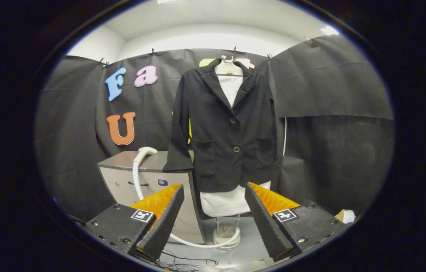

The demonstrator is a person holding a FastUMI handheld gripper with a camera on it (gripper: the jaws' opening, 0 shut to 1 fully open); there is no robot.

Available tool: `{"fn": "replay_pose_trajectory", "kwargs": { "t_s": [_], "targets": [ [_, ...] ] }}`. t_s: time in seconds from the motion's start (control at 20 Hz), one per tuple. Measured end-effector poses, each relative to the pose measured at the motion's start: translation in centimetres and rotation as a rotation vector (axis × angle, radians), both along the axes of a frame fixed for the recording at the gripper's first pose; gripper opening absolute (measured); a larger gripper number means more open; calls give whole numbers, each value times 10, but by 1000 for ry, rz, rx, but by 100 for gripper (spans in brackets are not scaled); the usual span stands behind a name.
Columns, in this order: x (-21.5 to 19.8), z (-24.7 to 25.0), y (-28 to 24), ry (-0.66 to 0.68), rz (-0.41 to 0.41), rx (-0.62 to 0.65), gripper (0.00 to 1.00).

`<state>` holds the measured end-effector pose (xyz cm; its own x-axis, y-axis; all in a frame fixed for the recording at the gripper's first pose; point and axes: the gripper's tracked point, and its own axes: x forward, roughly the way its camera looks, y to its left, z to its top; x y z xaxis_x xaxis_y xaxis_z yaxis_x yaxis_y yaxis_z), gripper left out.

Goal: Iron the clothes twice with a garment steamer, once on the left side and once on the right side.

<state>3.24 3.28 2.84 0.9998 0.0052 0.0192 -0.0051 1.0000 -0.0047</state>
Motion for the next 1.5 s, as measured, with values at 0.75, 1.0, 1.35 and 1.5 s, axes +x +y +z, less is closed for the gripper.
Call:
{"fn": "replay_pose_trajectory", "kwargs": {
  "t_s": [0.75, 1.0, 1.35, 1.5],
  "targets": [
    [208, 62, 220, 90, 322, -44, 100],
    [283, 43, 304, 184, 400, -109, 99],
    [363, -4, 358, 352, 379, -146, 96],
    [384, -22, 360, 424, 344, -147, 91]
  ]
}}
